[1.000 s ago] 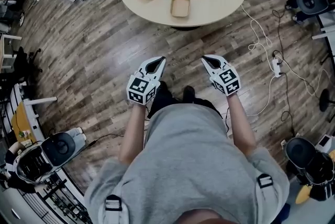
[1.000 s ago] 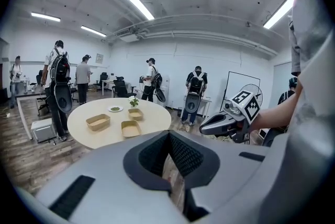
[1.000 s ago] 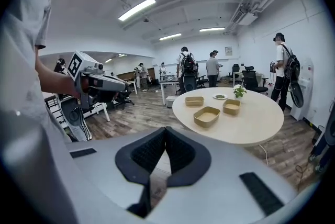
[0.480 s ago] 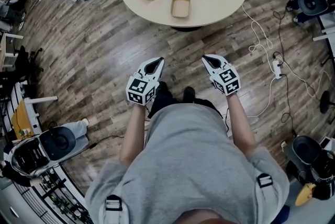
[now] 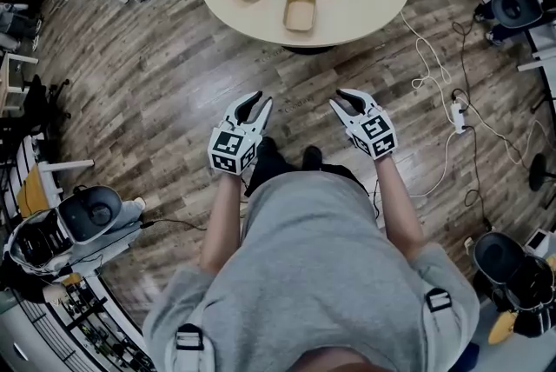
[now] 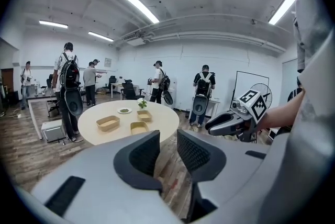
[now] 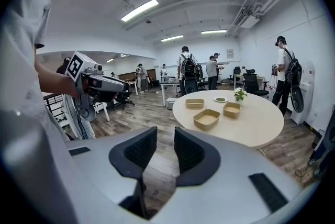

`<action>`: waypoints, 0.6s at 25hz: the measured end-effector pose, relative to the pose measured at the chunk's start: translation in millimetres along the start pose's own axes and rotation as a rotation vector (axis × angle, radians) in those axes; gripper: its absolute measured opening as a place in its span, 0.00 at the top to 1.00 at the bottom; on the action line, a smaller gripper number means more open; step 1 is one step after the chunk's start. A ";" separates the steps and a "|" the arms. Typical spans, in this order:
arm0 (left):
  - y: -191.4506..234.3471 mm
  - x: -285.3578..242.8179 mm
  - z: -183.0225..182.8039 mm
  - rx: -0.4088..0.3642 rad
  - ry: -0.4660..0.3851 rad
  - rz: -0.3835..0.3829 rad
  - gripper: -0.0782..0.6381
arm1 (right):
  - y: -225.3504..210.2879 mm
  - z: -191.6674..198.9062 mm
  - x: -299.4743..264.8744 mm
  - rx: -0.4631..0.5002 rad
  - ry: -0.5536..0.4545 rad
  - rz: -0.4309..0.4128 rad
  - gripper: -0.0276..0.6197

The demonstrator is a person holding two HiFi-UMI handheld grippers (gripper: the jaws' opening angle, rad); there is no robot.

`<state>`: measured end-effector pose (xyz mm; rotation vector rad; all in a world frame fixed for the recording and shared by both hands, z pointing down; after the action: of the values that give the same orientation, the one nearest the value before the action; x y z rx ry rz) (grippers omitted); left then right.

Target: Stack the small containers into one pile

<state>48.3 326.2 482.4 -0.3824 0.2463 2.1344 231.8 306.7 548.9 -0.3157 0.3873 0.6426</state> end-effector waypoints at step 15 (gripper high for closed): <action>2.9 6.7 -5.8 -0.007 -0.031 -0.038 0.51 | -5.9 -15.0 5.7 0.032 -0.077 0.055 0.52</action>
<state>43.4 328.0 474.6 -0.3547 0.2119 2.1025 236.0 299.2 534.2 -0.2501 0.3328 0.6999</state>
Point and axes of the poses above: the fingertips, and each gripper's own axes: x backward along the fingers, y to its left, z out of its underside, the point moved 1 cm from there along x, backward along the fingers, and after that the axes turned 5 degrees about -x, right-handed, at the moved point
